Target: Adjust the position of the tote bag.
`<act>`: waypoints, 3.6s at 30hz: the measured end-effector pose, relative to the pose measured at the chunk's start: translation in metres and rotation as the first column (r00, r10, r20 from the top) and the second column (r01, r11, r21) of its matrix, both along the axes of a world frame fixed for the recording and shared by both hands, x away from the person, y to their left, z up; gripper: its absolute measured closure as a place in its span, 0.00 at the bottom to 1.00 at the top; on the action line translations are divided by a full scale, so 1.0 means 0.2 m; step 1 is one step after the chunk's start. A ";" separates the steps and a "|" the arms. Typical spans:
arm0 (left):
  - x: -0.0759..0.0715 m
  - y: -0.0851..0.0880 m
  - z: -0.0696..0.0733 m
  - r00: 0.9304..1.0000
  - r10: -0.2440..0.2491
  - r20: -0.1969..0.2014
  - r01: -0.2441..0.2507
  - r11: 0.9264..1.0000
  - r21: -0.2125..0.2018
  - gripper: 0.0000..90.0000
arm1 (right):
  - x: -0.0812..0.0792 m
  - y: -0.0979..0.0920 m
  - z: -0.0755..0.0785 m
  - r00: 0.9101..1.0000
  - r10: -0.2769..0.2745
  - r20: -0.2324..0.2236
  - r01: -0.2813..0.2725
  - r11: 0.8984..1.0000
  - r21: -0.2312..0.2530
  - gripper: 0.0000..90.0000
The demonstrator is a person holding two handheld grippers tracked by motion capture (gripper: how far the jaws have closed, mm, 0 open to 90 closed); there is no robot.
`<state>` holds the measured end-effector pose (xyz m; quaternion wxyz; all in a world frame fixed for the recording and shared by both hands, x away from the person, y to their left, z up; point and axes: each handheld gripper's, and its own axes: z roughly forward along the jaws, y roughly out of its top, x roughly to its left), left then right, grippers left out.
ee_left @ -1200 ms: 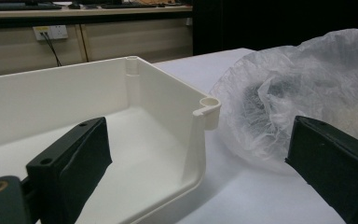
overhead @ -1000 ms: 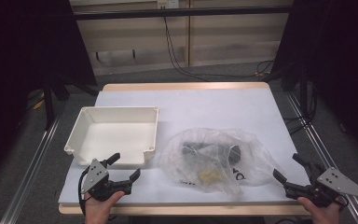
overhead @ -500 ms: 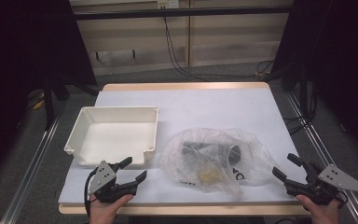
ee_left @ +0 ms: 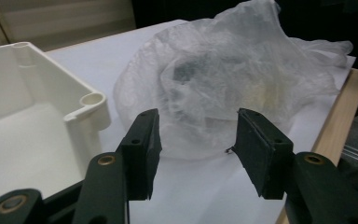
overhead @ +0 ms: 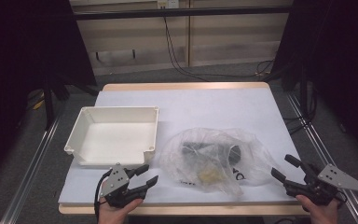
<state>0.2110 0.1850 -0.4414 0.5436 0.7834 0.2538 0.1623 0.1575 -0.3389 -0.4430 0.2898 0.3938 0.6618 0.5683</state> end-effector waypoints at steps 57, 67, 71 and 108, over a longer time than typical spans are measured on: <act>0.15 -1.05 -0.18 0.850 -0.489 -0.196 0.520 0.838 0.164 0.57 | 0.00 0.02 -0.02 0.998 0.058 -0.037 -0.059 0.998 -0.015 0.31; 0.15 -1.07 -0.22 0.855 -0.468 -0.224 0.515 0.822 0.245 0.54 | 0.00 0.01 -0.02 0.997 0.066 -0.036 -0.067 0.998 -0.020 0.30; 0.17 -1.06 -0.22 0.868 -0.438 -0.233 0.488 0.840 0.238 0.66 | 0.00 0.01 -0.02 0.997 0.068 -0.038 -0.069 0.997 -0.021 0.31; 0.20 -0.88 0.00 0.865 -0.468 -0.181 0.488 0.869 0.086 1.00 | 0.00 0.01 -0.03 0.996 0.070 -0.047 -0.072 0.997 -0.039 0.32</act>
